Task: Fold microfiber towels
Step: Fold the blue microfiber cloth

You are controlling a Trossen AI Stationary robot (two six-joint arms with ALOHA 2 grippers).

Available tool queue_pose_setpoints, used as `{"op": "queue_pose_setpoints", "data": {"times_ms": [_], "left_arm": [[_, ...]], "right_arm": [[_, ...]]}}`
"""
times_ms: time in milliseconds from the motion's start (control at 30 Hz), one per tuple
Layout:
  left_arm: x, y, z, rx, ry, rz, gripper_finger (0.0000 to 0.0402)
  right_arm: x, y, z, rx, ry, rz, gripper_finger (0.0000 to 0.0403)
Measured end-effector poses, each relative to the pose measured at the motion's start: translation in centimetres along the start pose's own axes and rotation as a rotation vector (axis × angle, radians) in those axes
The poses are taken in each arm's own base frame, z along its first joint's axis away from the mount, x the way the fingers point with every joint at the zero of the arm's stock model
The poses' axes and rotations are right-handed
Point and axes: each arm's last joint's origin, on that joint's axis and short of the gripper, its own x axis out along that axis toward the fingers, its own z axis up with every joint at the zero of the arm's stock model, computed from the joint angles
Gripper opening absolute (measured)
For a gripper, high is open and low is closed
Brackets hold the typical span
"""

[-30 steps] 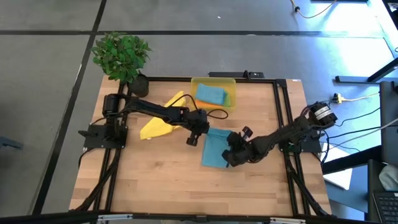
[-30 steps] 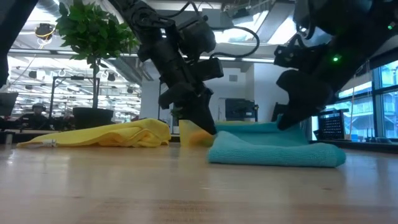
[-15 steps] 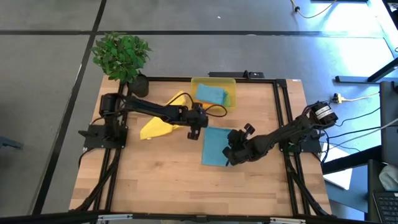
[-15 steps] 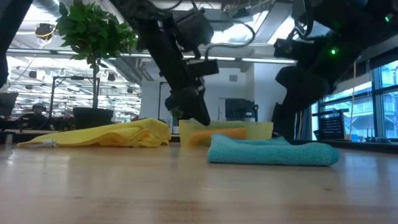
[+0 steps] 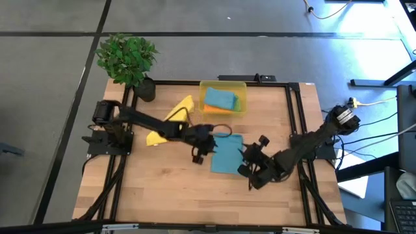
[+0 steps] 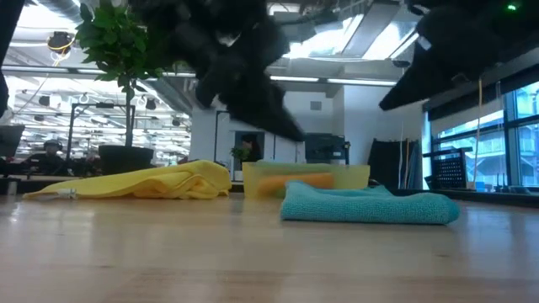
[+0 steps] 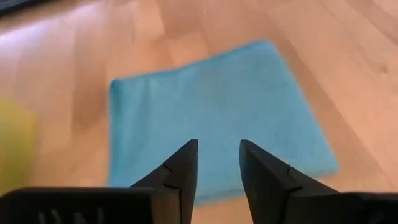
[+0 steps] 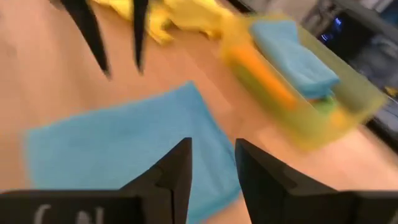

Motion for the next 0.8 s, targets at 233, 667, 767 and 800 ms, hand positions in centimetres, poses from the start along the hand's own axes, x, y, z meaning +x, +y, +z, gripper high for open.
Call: {"op": "queue_pose_setpoints", "data": {"times_ms": [233,667,767,800], "left_arm": [[0.7,-2.4,-5.0,-0.102,-0.25,0.043,0.0106],[2.4,0.4,-4.1,-0.23,-0.339,0.135,0.0106],[3.7,0.1,-4.0,-0.226,-0.297,0.115,0.0106],[4.1,-0.1,-4.3,-0.226,-0.276,0.11,0.0106]], "right_arm": [[1.3,0.4,-4.7,0.047,-0.055,0.129,0.0085],[6.5,-5.1,-6.4,0.1,-0.271,0.524,0.0012],[7.5,-6.0,-6.5,0.083,-0.24,0.52,0.0005],[7.9,-6.3,-6.6,0.081,-0.221,0.508,0.0004]]}}
